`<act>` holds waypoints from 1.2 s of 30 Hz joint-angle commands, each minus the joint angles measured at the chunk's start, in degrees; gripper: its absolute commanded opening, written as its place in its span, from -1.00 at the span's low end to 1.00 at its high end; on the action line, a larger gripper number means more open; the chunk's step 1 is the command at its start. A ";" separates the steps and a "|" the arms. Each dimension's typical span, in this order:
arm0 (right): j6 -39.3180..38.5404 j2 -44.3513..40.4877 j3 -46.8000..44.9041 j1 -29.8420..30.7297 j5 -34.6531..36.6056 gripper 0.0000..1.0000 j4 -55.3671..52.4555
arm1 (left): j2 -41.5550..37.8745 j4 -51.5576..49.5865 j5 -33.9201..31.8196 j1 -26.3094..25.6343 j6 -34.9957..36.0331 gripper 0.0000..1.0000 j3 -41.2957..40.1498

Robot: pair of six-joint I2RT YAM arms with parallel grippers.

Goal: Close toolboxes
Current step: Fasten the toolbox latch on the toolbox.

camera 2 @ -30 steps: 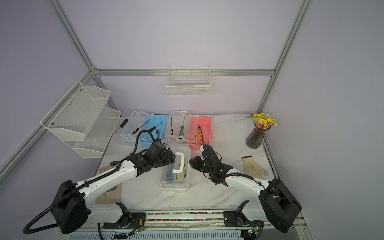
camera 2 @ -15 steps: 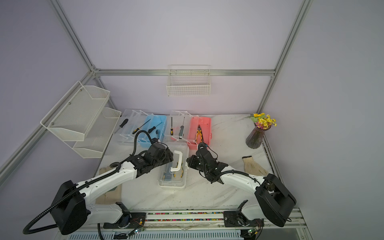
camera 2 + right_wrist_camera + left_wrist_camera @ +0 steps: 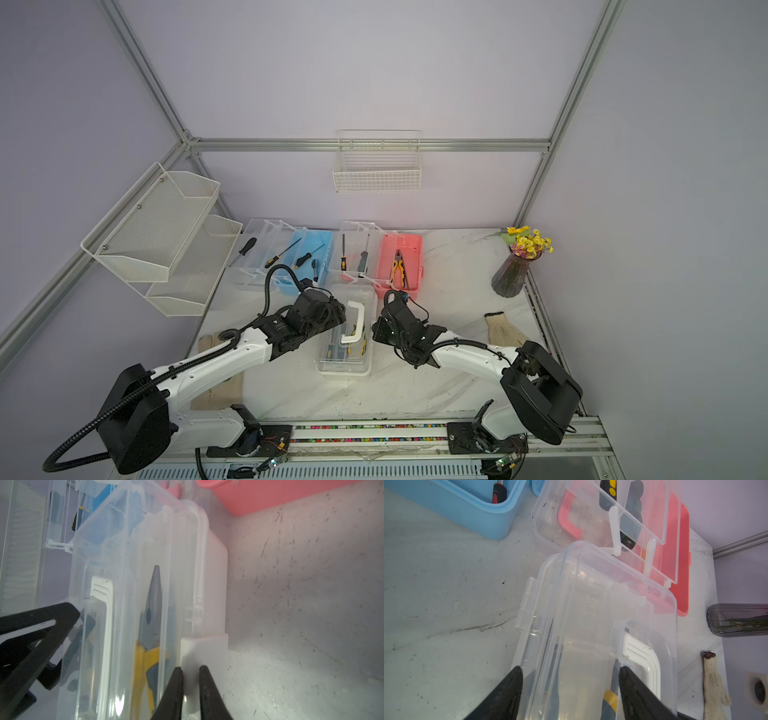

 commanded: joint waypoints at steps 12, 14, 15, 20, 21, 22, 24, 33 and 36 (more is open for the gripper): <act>4.34 -2.10 -7.92 1.95 -11.74 -0.48 9.05 | -0.23 8.32 10.64 -3.40 -5.85 0.48 -3.73; 4.67 -3.27 -9.20 0.39 -11.93 -0.32 8.93 | -0.57 8.28 10.27 -3.36 -5.78 0.49 -3.89; 4.70 -5.13 -9.69 -0.58 -12.34 -0.25 8.93 | -0.70 8.22 10.12 -3.40 -5.77 0.49 -4.05; 3.62 -7.61 -10.99 -5.45 -15.67 0.06 8.93 | -1.07 7.91 9.72 -3.41 -5.48 0.51 -4.06; 3.35 -8.00 -11.06 -6.21 -16.31 0.09 8.93 | -1.20 7.78 9.59 -3.41 -5.42 0.51 -4.04; 3.00 -8.68 -11.07 -7.09 -17.05 0.11 8.93 | -1.21 7.67 9.47 -3.41 -5.33 0.51 -3.90; 2.38 -10.13 -11.15 -8.72 -18.54 0.18 8.88 | -1.16 7.39 9.28 -3.41 -5.09 0.53 -3.81; -1.61 -15.06 -11.18 -12.91 -16.70 -0.17 -0.58 | -0.36 7.16 9.23 -3.39 -4.58 0.56 -2.54; -1.90 -13.49 -11.47 -12.66 -14.68 -0.53 -2.94 | -0.22 7.09 9.37 -3.41 -4.45 0.57 -2.48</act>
